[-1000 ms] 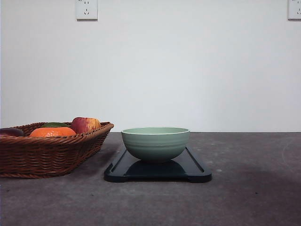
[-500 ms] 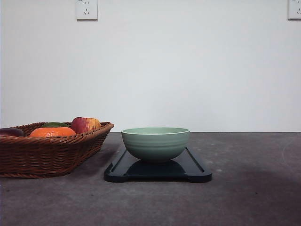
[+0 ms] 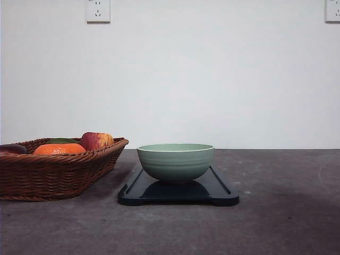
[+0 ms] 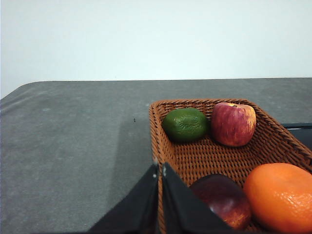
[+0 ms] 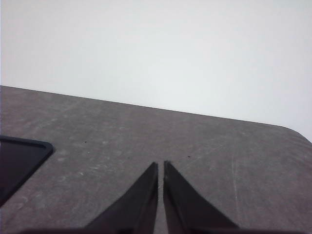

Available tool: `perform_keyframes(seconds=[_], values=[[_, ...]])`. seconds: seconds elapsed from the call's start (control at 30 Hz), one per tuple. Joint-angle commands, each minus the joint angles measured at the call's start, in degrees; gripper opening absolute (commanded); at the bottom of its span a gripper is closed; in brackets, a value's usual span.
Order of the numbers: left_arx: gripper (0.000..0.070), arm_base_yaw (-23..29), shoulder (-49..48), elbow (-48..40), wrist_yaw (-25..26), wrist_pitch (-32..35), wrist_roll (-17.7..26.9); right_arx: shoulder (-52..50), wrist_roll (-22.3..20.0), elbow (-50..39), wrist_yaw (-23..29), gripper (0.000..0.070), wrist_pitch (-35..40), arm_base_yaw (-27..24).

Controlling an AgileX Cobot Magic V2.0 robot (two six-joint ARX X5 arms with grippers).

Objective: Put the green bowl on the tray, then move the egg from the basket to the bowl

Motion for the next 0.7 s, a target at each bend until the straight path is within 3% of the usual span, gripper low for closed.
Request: perform_keyframes(seconds=[0.0, 0.67], values=[[0.0, 0.04, -0.04, -1.09, 0.0, 0.81, 0.33, 0.07, 0.74, -0.24, 0.13, 0.0011, 0.63, -0.09], [0.0, 0.04, -0.04, -1.09, 0.0, 0.81, 0.33, 0.07, 0.75, -0.24, 0.13, 0.0011, 0.63, -0.09]])
